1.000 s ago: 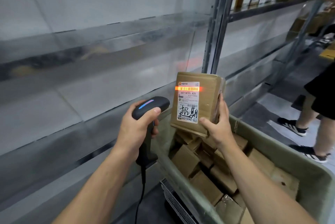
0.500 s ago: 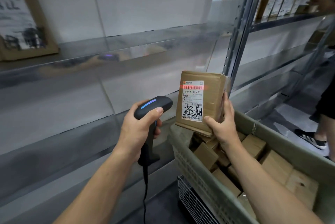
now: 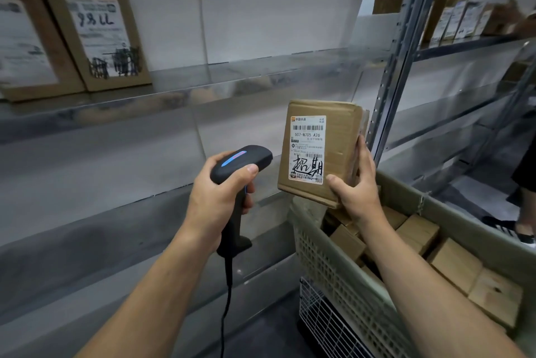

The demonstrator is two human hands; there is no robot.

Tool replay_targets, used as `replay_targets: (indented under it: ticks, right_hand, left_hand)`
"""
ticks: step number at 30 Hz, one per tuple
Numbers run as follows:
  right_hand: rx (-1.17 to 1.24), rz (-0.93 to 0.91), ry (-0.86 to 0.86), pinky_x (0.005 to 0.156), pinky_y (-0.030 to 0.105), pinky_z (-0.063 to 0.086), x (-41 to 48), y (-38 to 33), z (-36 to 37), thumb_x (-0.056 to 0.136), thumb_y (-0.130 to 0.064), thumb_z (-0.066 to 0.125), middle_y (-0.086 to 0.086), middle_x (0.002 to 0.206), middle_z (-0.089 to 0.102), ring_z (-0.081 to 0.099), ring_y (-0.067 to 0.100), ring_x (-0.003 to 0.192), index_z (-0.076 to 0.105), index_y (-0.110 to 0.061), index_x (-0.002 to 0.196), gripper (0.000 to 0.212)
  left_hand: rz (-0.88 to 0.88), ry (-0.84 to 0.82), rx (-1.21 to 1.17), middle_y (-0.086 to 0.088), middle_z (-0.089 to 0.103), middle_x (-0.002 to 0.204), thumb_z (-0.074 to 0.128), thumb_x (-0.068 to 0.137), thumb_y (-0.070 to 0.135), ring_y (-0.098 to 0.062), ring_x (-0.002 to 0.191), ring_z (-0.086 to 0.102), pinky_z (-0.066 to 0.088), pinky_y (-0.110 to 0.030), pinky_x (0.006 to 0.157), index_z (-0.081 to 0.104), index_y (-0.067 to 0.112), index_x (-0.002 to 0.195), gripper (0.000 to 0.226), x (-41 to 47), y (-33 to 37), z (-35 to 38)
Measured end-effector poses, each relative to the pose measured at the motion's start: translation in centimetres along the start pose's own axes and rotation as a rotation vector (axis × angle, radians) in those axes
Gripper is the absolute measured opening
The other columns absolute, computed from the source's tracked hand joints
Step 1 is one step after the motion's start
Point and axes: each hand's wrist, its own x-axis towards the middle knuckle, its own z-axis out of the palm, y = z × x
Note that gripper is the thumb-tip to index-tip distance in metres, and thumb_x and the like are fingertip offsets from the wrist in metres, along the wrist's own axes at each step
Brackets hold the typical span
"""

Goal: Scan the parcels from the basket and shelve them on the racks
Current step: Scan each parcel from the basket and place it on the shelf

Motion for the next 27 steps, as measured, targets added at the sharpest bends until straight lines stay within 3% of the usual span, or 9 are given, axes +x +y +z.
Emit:
replay_targets:
  ticks: [9, 15, 20, 27]
  right_hand:
    - [0.186, -0.156, -0.04, 0.113, 0.055, 0.041, 2.0, -5.5, 2.9, 0.07, -0.046, 0.078, -0.013, 0.155, 0.031, 0.038, 0.016, 0.141, 0.023, -0.065, 0.146, 0.096]
    - [0.314, -0.251, -0.097, 0.109, 0.053, 0.046, 3.9, -9.1, 4.9, 0.071, -0.043, 0.079, -0.023, 0.149, 0.032, 0.04, 0.012, 0.139, 0.026, -0.063, 0.147, 0.095]
    - [0.382, -0.324, -0.127, 0.109, 0.05, 0.048, 5.8, -11.7, 6.7, 0.069, -0.041, 0.079, -0.019, 0.151, 0.032, 0.042, 0.01, 0.138, 0.028, -0.056, 0.151, 0.097]
    - [0.471, -0.428, -0.193, 0.109, 0.049, 0.047, 10.2, -15.0, 9.0, 0.073, -0.032, 0.077, -0.02, 0.153, 0.035, 0.045, 0.013, 0.138, 0.03, -0.058, 0.148, 0.092]
  left_hand:
    - [0.138, 0.074, -0.007, -0.005, 0.067, 0.07, 0.075, 0.073, 0.033, -0.021, 0.059, 0.058, 0.05, -0.031, 0.055, 0.061, 0.023, 0.119, 0.048, -0.1, 4.2, -3.3]
    - [0.237, 0.135, 0.001, -0.006, 0.066, 0.071, 0.075, 0.074, 0.033, -0.022, 0.056, 0.057, 0.049, -0.031, 0.053, 0.061, 0.022, 0.12, 0.049, -0.3, 7.0, -4.7]
    - [0.314, 0.189, 0.011, -0.007, 0.066, 0.073, 0.075, 0.075, 0.033, -0.023, 0.057, 0.058, 0.049, -0.032, 0.054, 0.061, 0.02, 0.121, 0.05, -0.1, 9.0, -5.6]
    - [0.39, 0.276, 0.016, -0.008, 0.066, 0.074, 0.075, 0.077, 0.03, -0.023, 0.058, 0.057, 0.049, -0.033, 0.055, 0.06, 0.021, 0.122, 0.048, 0.9, 11.1, -6.5]
